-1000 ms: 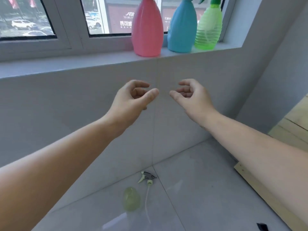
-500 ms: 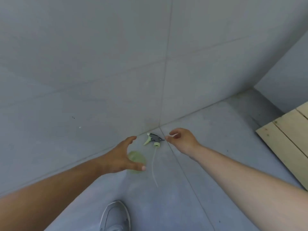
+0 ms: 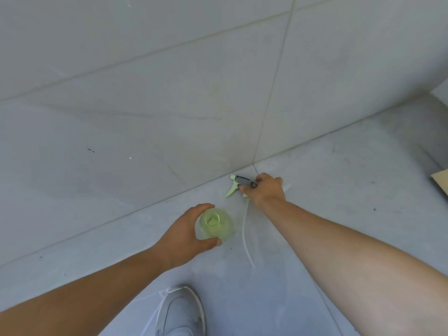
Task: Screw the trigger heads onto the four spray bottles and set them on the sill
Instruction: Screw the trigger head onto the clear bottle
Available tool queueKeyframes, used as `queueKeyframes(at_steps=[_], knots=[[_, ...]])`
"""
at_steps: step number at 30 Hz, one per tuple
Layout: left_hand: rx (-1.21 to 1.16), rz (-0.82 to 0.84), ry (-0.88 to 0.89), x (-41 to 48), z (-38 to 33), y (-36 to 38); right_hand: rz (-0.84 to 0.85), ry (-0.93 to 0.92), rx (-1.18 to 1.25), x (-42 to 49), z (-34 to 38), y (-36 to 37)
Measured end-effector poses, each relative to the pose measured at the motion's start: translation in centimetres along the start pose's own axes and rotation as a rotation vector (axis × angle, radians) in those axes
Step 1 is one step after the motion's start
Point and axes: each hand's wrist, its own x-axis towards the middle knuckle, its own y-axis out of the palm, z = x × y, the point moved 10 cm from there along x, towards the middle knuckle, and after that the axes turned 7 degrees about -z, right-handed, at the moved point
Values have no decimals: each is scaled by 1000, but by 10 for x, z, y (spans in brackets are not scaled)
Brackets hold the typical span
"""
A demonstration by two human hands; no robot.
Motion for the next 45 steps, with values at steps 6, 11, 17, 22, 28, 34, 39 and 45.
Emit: queueKeyframes(at_steps=[6,11,17,22,28,34,39,45], knots=[[-20,27,2,-3,-2,7,-52,2,10,5,-2,-1],[-38,6,17,-6,-10,5,21,33,387,-2,-15,-12],[-64,10,76,-7,-51,0,154,20,632,-41,-15,-67],[-32,59,144,-19,-107,-7,207,-10,739,-85,-11,-130],[133,140,307,-61,-226,-24,144,-216,700,-153,16,-257],[286,138,398,-120,-325,-42,-76,-426,895,-245,40,-400],[293,112,368,-159,-348,-40,-335,-567,1148,-318,28,-485],[312,147,334,-182,-344,-17,-507,-629,1208,-351,5,-513]])
